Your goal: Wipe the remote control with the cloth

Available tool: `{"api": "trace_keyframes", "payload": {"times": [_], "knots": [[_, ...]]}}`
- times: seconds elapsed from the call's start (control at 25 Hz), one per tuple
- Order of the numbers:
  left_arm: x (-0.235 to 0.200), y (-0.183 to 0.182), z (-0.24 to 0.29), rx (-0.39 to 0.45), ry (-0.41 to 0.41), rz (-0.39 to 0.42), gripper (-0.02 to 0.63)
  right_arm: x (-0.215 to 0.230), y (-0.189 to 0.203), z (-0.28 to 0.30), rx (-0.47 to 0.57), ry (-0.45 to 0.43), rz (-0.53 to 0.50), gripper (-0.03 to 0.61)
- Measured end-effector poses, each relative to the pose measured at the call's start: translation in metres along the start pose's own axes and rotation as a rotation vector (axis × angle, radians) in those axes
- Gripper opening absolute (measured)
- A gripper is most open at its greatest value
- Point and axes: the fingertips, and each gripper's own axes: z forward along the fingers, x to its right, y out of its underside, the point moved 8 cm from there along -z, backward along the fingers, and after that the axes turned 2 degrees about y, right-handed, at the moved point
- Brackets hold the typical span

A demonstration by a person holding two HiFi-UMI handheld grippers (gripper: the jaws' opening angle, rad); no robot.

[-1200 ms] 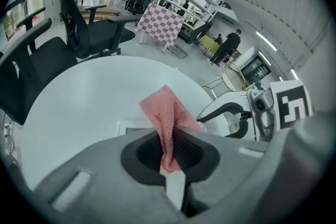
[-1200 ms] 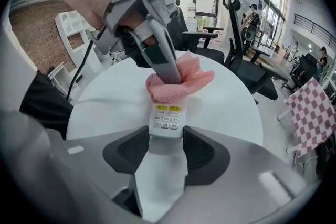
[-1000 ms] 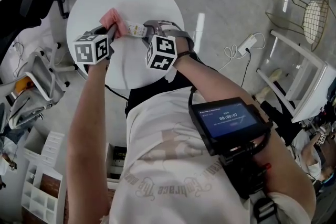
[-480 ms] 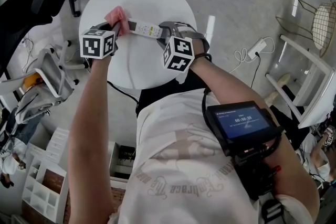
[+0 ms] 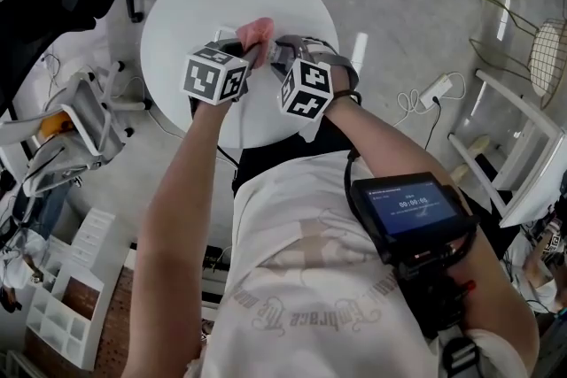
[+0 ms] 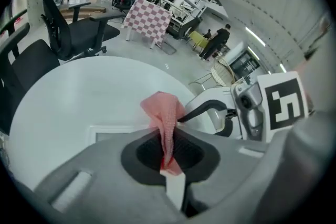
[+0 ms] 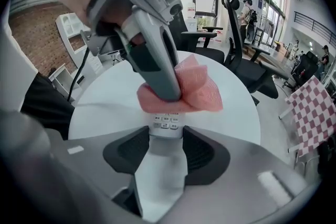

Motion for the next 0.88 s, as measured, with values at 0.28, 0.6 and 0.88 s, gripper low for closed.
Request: {"api": "trace_keyframes", "payload": {"times": [0.28, 0.6, 0.88], "knots": [[0.025, 0.006, 0.017, 0.106, 0.175, -0.237, 0.018, 0.002, 0.0, 0.001, 0.0, 0.005, -0.006, 0.212], [0.007, 0.04, -0.009, 0.293, 0.125, -0.469, 0.018, 0.009, 0.007, 0.005, -0.043, -0.002, -0.023, 0.218], [0.004, 0.097, -0.033, 0.447, 0.029, -0.6, 0.018, 0.014, 0.006, 0.0, -0.062, -0.005, -0.054, 0.23]]}}
